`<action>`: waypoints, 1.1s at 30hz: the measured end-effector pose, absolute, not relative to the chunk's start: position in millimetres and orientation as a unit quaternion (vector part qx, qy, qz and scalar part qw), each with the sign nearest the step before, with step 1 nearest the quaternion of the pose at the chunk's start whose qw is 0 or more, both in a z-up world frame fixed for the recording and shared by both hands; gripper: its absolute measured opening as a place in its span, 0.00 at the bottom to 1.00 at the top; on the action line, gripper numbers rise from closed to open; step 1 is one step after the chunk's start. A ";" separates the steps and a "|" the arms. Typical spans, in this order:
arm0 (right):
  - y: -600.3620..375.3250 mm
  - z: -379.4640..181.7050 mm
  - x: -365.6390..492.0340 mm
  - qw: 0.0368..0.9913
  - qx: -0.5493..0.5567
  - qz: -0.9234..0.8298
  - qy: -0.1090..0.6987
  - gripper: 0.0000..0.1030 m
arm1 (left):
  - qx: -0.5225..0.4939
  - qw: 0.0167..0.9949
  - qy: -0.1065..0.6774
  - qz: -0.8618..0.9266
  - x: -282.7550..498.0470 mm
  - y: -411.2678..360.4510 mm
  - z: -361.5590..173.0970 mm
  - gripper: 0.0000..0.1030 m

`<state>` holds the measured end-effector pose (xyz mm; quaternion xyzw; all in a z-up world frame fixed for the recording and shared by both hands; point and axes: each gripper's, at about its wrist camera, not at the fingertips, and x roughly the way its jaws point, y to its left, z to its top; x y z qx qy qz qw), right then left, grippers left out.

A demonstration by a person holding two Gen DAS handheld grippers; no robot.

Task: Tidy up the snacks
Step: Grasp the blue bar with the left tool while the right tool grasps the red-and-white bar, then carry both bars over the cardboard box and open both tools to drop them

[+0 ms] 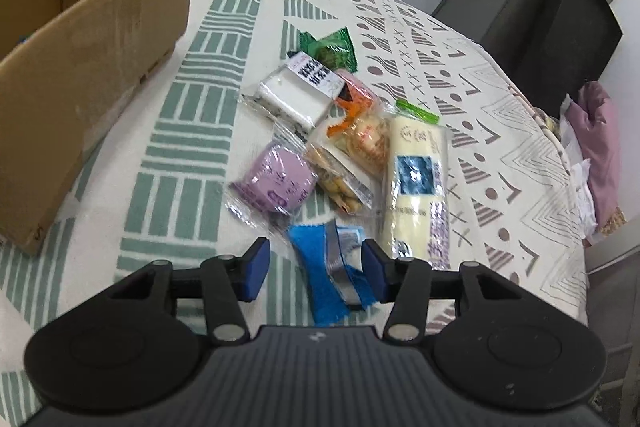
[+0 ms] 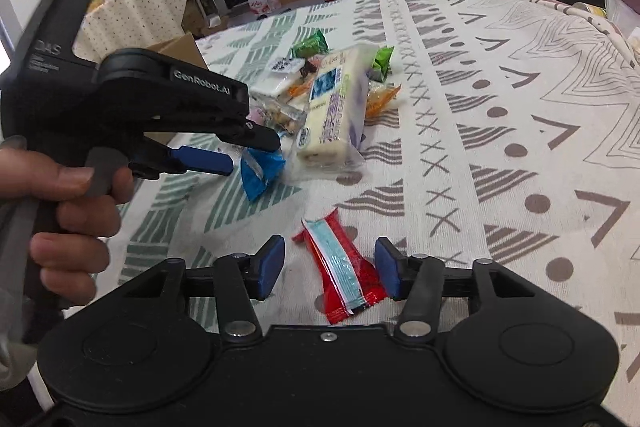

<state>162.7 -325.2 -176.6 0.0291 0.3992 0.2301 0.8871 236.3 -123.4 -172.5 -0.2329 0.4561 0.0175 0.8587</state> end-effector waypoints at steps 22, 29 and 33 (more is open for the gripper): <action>-312.0 -130.4 163.3 0.893 0.111 0.238 0.365 0.23 | -0.271 0.863 0.426 -0.024 194.4 -90.4 -126.7 0.20; -291.3 -106.5 168.7 0.901 0.111 0.251 0.336 0.23 | -0.269 0.878 0.394 -0.031 183.4 -73.0 -91.2 0.20; -280.4 -97.5 172.8 0.903 0.116 0.258 0.323 0.23 | -0.270 0.884 0.381 -0.021 179.6 -56.6 -76.8 0.20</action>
